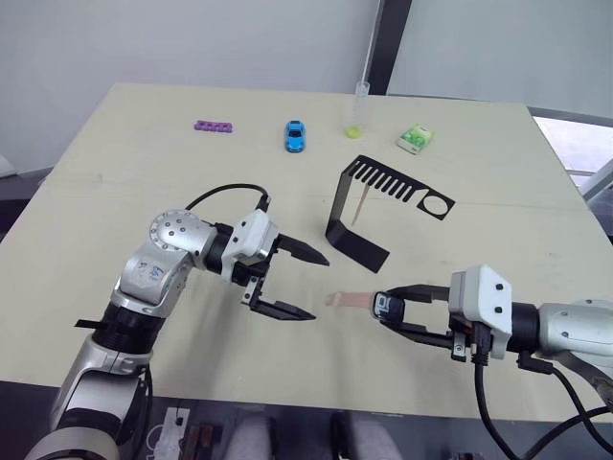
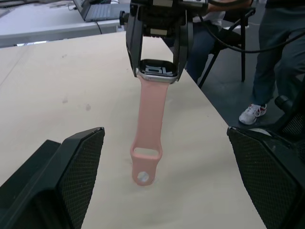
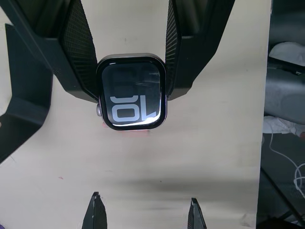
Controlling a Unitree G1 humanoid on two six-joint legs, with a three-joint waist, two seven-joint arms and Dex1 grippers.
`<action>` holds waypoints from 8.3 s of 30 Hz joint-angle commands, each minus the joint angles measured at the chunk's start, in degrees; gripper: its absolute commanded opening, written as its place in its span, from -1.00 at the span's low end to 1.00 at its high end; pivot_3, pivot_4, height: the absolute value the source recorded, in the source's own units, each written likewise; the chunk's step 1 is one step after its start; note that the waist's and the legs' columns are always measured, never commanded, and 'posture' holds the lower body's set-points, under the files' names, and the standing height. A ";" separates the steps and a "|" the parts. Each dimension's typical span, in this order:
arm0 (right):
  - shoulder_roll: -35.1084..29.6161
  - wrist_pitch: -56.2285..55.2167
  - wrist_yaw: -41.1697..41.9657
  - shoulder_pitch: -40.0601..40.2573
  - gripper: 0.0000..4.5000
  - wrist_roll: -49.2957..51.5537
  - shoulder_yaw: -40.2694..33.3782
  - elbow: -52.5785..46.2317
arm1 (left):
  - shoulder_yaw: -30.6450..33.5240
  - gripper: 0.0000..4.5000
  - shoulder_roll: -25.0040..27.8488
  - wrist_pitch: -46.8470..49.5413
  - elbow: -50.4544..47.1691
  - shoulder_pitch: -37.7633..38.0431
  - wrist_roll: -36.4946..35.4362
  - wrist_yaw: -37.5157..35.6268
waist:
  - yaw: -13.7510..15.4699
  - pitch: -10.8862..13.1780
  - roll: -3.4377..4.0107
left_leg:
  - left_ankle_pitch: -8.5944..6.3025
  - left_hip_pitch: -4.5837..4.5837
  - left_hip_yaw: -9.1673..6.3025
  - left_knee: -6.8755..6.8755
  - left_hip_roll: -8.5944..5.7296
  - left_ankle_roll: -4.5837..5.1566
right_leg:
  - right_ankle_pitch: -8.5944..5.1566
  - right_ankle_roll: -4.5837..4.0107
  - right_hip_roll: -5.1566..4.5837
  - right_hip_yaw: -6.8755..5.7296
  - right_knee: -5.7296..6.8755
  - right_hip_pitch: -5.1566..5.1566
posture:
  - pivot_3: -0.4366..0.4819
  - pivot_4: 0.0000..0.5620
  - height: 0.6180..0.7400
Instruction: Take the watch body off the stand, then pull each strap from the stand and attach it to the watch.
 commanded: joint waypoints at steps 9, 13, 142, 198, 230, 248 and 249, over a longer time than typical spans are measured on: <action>9.85 -1.48 0.96 -9.38 -0.33 -14.64 20.01 12.32 | 2.52 0.98 8.97 -6.37 3.57 4.39 4.41 -2.06 | -0.80 0.00 0.00 | -0.01 -0.02 0.00 -0.03 -0.02 0.01 | 0.00 -0.01 -0.08 -0.03 0.03 -0.06 | -0.05 -0.47 1.00; 11.60 -2.35 1.39 -9.37 -0.33 -18.01 22.92 15.27 | 2.22 0.98 9.08 -6.98 3.05 5.35 4.88 -1.66 | -0.85 0.00 0.00 | -0.02 -0.05 -0.04 -0.02 -0.05 0.03 | 0.00 -0.01 -0.14 -0.07 0.03 -0.05 | -0.05 -0.47 1.00; 37.15 15.47 -22.45 -16.14 -1.00 -20.63 5.33 35.94 | -0.02 -0.98 -40.22 -7.21 10.24 -1.75 18.22 61.56 | -0.86 -0.05 -0.20 | 0.12 1.09 -0.12 -0.92 -0.06 -0.38 | -0.07 -0.13 -0.08 -0.07 -0.32 0.90 | -0.05 -0.47 1.00; 27.20 11.90 -38.27 -8.67 0.98 56.59 -9.95 1.02 | 5.81 -1.00 -24.64 35.79 2.78 -9.01 -23.31 18.51 | -1.04 0.16 -0.04 | 0.16 0.92 -0.25 -1.05 -0.03 -0.32 | -0.07 -0.13 -0.05 -0.11 -0.88 0.91 | -0.05 -0.47 1.00; 21.29 11.36 -38.44 -13.01 0.47 56.43 -5.02 3.58 | 2.29 -1.00 -21.48 35.12 2.22 -9.55 -22.46 13.35 | -1.06 0.17 -0.03 | 0.15 0.86 -0.29 -1.06 -0.02 -0.29 | -0.07 -0.13 -0.07 -0.12 -1.00 0.91 | -0.05 -0.47 1.00; 21.26 11.26 -38.89 -13.86 0.10 57.15 -4.71 4.00 | 1.98 -1.00 -21.63 33.66 2.74 -9.74 -21.91 13.43 | -1.04 0.17 -0.03 | 0.10 0.85 -0.30 -1.06 -0.01 -0.19 | -0.07 -0.13 -0.08 -0.13 -1.01 0.91 | -0.05 -0.47 1.00; 21.30 11.25 -38.91 -13.87 0.10 57.14 -4.67 3.99 | 1.96 -1.00 -21.64 33.64 2.60 -9.69 -21.94 13.46 | -1.04 0.17 -0.03 | 0.10 0.85 -0.30 -1.06 -0.01 -0.20 | -0.07 -0.13 -0.08 -0.13 -1.01 0.91 | -0.05 -0.47 1.00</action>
